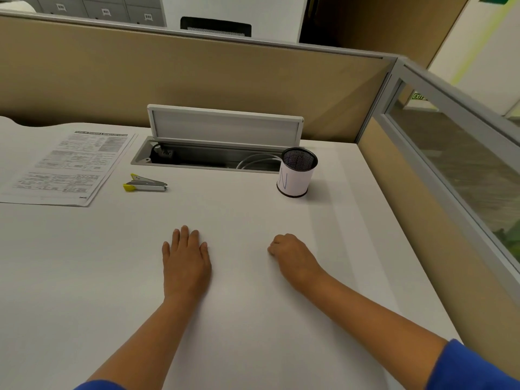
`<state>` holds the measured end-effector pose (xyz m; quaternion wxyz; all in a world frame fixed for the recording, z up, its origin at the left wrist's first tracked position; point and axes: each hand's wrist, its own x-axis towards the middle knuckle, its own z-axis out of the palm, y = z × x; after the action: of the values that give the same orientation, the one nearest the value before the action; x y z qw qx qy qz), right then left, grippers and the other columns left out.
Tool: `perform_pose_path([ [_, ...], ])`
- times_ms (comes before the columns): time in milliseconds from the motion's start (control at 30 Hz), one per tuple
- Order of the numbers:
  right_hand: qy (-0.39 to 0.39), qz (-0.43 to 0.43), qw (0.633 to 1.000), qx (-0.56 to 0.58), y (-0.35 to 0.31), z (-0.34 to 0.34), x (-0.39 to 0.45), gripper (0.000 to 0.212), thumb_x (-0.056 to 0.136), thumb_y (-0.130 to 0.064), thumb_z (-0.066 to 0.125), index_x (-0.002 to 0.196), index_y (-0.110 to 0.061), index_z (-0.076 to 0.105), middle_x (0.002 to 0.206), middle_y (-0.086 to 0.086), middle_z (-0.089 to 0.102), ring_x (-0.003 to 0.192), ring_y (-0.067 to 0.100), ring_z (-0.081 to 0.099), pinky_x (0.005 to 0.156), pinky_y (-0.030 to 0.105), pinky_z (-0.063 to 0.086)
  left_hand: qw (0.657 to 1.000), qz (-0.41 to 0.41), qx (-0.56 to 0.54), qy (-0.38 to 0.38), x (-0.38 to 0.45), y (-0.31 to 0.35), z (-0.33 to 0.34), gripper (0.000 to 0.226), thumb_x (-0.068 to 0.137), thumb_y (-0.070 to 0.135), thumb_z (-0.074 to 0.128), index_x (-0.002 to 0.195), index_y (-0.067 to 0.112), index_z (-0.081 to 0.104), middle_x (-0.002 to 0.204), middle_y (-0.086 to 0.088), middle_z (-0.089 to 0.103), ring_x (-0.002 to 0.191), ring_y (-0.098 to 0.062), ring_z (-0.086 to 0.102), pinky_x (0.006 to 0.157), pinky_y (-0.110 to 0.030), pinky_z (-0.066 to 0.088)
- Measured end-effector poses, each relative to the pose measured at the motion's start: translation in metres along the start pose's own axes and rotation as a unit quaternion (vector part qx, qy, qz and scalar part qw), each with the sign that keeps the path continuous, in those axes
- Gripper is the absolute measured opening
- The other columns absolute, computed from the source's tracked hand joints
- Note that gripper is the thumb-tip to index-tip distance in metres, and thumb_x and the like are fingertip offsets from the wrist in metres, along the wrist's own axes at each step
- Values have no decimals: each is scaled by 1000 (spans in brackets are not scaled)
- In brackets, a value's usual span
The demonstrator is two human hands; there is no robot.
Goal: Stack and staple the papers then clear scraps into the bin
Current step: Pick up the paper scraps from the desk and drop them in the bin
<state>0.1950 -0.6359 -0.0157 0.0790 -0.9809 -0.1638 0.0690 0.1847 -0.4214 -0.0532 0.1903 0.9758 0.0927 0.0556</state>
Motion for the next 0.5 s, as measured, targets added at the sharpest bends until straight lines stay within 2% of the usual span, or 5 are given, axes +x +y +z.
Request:
perform_pose_path([
  [267, -21, -6, 999, -44, -1, -14, 8, 35, 79, 15, 45, 105, 1, 62, 110, 15, 59, 99, 28, 57, 76, 35, 45, 1000, 2, 6, 3, 1, 0, 1, 35, 95, 21, 32, 122, 7, 48, 136, -12, 45, 131, -32, 34, 109, -50, 27],
  [400, -26, -10, 999, -46, 0, -16, 8, 35, 80, 13, 42, 105, 1, 62, 110, 15, 59, 85, 24, 50, 68, 31, 35, 1000, 3, 6, 7, 1, 0, 1, 34, 95, 20, 32, 122, 7, 48, 137, -12, 45, 131, -31, 34, 109, -49, 27],
  [500, -17, -17, 999, -43, 1, -14, 7, 33, 82, 11, 41, 106, 1, 60, 108, 15, 58, 92, 27, 54, 69, 33, 38, 1000, 4, 9, 8, 1, 0, 1, 34, 95, 20, 32, 120, 6, 49, 135, -12, 46, 130, -31, 35, 107, -49, 28],
])
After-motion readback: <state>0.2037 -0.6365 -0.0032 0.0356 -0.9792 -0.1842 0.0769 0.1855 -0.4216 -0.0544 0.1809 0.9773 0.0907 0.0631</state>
